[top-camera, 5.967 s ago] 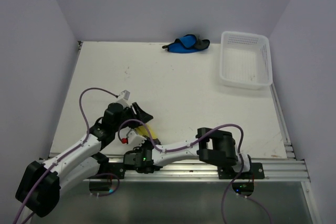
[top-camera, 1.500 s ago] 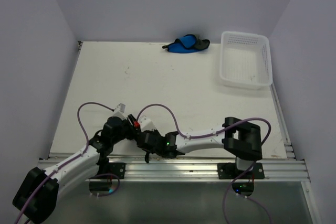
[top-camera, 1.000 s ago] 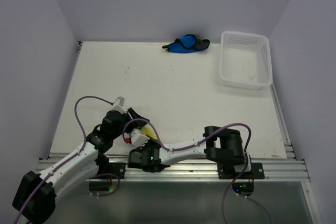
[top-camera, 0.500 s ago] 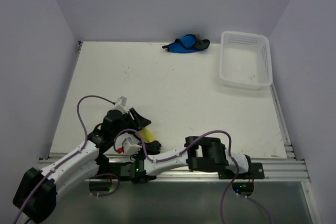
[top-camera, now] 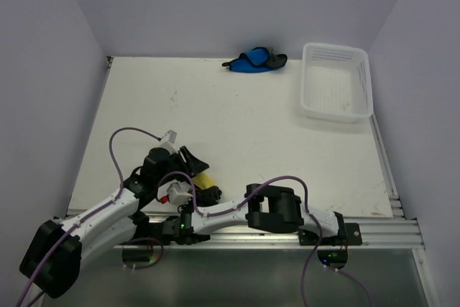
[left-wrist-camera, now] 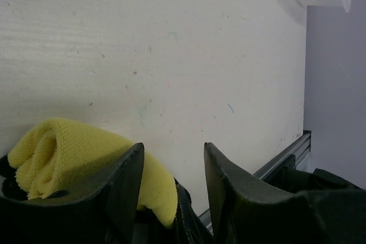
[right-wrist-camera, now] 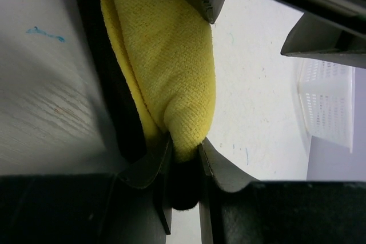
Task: Roll the towels
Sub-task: Roll the towel
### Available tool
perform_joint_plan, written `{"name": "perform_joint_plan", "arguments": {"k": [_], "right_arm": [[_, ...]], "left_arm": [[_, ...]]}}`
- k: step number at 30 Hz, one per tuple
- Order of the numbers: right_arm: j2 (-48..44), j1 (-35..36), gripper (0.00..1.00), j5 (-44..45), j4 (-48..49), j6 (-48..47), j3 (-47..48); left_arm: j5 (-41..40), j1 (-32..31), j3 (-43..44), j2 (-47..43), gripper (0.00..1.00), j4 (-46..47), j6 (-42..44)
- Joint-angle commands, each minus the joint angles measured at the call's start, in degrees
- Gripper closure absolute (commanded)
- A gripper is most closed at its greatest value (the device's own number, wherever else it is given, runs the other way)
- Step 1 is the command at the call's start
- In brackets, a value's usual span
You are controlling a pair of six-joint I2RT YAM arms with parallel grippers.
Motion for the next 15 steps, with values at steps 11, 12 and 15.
{"name": "perform_joint_plan", "arguments": {"k": [11, 12, 15], "right_arm": [[-5.5, -0.8, 0.8, -2.8, 7.5, -2.5, -6.3], [-6.2, -0.8, 0.76, -3.7, 9.2, -2.8, -7.0], [-9.5, -0.8, 0.63, -5.1, 12.0, -2.6, -9.7]], "left_arm": [[-1.1, -0.2, -9.1, 3.8, 0.5, 8.5, -1.6], [-1.3, -0.2, -9.2, 4.1, 0.5, 8.5, -1.6], [-1.8, -0.1, -9.7, 4.7, 0.51, 8.5, -1.6]]}}
